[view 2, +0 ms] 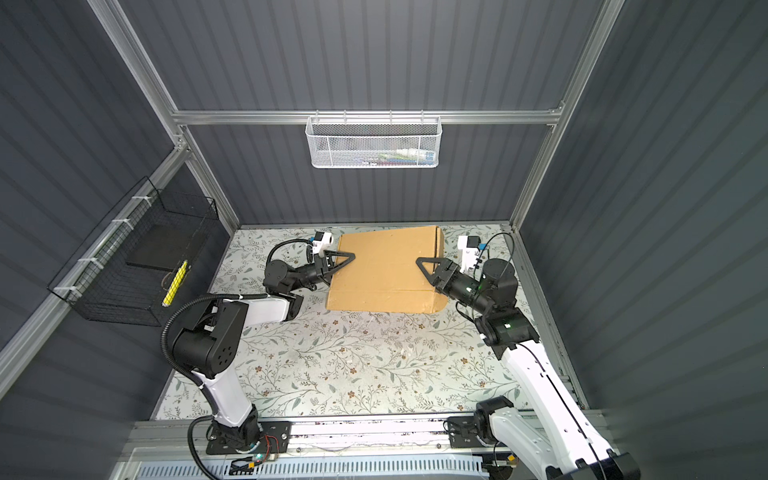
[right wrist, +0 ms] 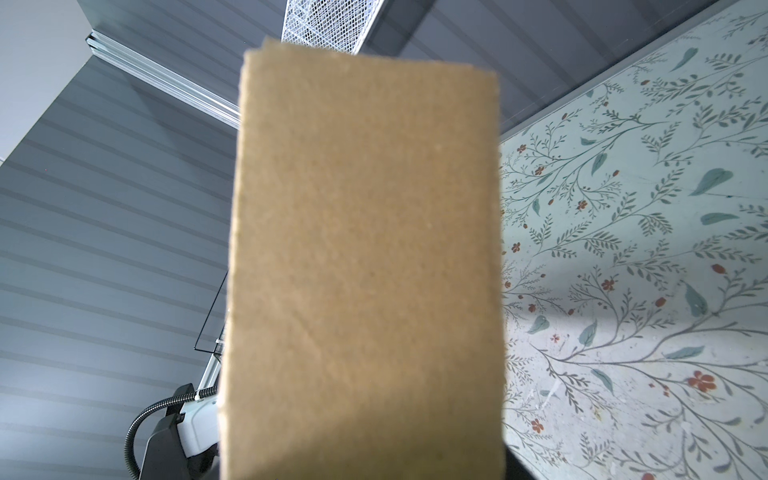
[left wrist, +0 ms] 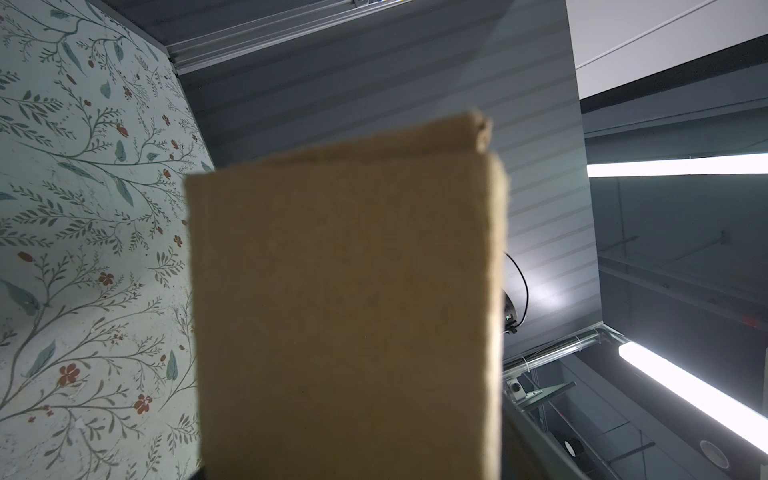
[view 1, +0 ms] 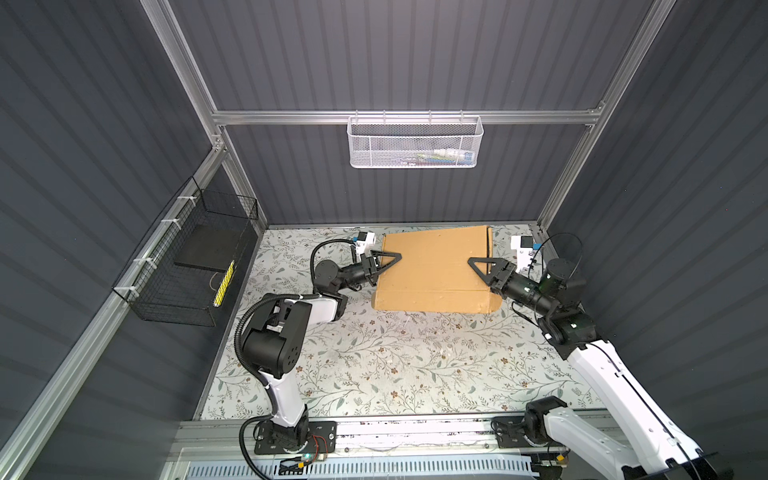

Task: Fold the paper box
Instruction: 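Grip the box's opposite short sides with the left and right grippers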

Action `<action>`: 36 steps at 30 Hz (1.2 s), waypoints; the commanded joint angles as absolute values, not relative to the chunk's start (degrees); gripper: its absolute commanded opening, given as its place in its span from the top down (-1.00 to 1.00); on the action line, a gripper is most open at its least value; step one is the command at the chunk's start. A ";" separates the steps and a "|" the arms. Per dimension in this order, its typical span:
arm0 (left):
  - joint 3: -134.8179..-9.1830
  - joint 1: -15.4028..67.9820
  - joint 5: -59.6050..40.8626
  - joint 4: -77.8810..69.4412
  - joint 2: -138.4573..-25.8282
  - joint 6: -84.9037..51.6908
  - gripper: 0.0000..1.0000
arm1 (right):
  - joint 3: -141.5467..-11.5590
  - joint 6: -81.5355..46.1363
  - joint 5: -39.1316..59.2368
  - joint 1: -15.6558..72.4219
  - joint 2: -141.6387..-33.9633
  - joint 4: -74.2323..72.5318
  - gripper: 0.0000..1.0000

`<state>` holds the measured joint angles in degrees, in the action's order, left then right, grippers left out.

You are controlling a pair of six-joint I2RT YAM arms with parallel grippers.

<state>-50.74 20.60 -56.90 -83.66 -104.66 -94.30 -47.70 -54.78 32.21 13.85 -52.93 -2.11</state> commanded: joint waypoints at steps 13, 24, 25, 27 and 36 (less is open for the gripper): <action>-54.04 23.12 -58.08 -87.63 -105.39 -94.99 -0.12 | -47.64 -52.12 30.02 14.06 -54.94 -0.06 0.05; -55.23 23.20 -56.78 -87.63 -104.96 -96.13 -0.17 | -46.26 -51.97 28.66 14.06 -54.41 0.39 0.03; -55.45 23.29 -56.61 -87.63 -104.95 -96.36 -0.17 | -46.02 -52.09 28.49 14.06 -54.24 0.36 0.03; -55.87 23.33 -56.30 -87.63 -104.83 -96.67 -0.13 | -45.41 -52.44 28.28 14.15 -53.93 -0.04 0.03; -56.34 23.81 -54.67 -87.63 -104.85 -98.13 0.07 | -43.43 -52.77 26.64 15.25 -52.38 -0.50 0.00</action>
<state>-53.63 20.97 -56.38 -83.66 -105.62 -98.21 -45.25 -54.68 29.58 13.72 -51.24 -3.68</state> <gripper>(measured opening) 0.523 0.521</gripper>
